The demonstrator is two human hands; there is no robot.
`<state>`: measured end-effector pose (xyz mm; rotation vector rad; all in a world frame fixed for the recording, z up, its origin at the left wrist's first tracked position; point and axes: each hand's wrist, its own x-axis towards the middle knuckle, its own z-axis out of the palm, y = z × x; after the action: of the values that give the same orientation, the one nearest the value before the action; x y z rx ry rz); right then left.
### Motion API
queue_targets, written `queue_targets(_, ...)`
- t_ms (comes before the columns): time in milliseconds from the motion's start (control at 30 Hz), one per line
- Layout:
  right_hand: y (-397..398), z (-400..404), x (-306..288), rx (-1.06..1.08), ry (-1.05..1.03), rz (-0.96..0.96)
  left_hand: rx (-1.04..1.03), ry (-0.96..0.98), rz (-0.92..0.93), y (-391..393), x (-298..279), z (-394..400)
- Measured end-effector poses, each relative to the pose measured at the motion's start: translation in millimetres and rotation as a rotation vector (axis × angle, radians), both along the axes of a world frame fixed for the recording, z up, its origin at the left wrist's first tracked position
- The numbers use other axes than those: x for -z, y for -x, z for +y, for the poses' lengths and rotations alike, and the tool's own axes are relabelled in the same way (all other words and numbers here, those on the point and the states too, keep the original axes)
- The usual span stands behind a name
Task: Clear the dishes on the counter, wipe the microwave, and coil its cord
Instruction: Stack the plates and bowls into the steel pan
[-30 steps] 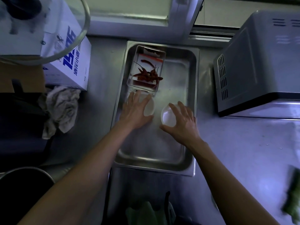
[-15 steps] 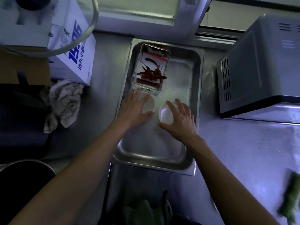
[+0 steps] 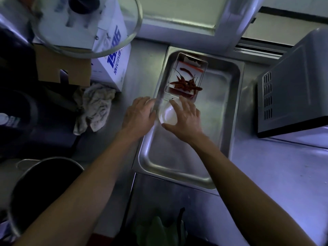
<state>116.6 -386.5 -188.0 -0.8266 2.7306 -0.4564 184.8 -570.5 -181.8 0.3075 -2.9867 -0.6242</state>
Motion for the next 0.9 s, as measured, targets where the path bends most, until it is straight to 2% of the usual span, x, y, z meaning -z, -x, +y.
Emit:
queue_targets(133, 0, -15, 16, -0.056, -0.055, 0.014, -0.039, -0.037, 0.034, -3, 4, -9)
queue_targets(567, 5, -16, 50, -0.065, -0.145, -0.075, -0.055, -0.085, -0.079, 6, 8, -8)
queue_targets(767, 0, -9, 45, -0.071, -0.133, -0.096, -0.028, -0.083, -0.11, 3, 0, -2)
queue_targets(900, -14, 12, 29, -0.014, -0.106, -0.033, 0.001, -0.09, -0.067, -4, -12, 13)
